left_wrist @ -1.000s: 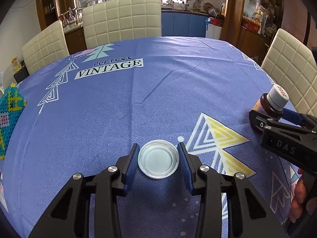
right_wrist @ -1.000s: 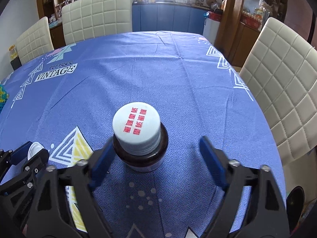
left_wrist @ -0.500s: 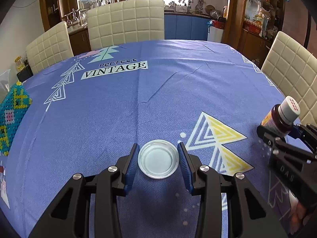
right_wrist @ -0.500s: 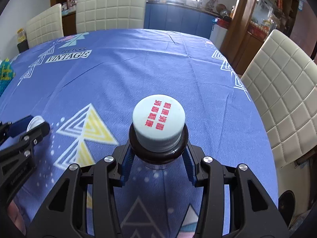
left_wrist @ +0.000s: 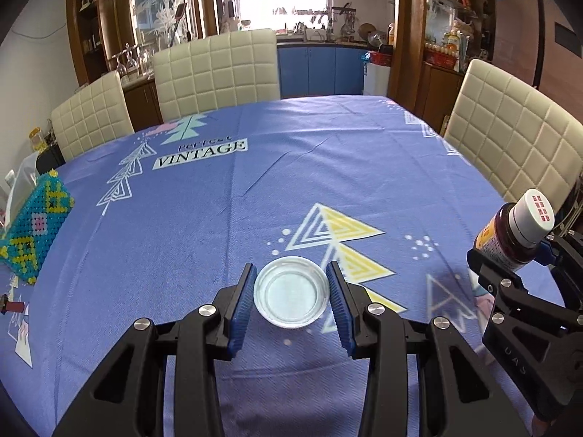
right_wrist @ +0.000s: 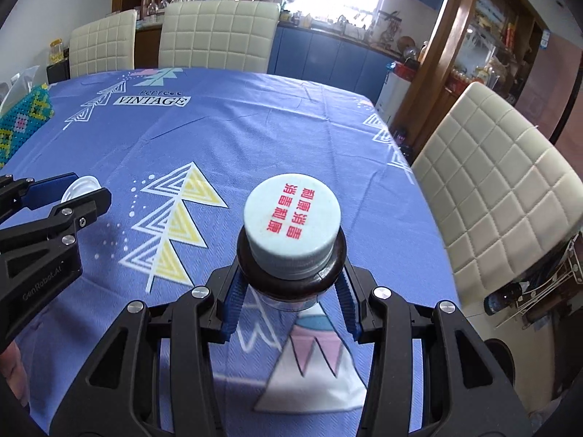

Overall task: Collect trash
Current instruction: 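Carry the pill bottle and bottle cap over the black bin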

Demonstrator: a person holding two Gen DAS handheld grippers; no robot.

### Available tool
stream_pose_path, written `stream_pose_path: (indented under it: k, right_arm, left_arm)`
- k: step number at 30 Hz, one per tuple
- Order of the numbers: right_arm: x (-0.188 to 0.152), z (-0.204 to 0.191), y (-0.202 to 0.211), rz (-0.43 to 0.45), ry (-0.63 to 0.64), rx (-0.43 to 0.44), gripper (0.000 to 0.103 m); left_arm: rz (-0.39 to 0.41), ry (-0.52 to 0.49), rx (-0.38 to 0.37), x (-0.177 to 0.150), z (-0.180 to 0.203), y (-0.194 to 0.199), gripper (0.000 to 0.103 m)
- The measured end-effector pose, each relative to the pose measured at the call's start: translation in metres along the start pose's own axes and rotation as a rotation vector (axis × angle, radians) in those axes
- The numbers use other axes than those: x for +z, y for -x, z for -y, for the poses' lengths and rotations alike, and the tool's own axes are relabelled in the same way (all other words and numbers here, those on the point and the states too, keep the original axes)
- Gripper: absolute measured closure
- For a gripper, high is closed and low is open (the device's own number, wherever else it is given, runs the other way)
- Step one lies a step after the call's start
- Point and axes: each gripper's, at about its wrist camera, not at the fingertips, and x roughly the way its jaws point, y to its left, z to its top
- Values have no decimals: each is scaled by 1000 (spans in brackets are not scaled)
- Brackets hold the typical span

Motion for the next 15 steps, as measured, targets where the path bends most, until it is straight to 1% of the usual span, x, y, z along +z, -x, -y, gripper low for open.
stream_pose_path:
  k: [10, 15]
  right_arm:
    - [-19, 40, 59, 91, -39, -71, 57]
    - [-28, 66, 83, 126, -76, -101, 57]
  left_arm:
    - [111, -80, -27, 3, 48, 63, 64]
    - [156, -128, -41, 5, 75, 87, 64]
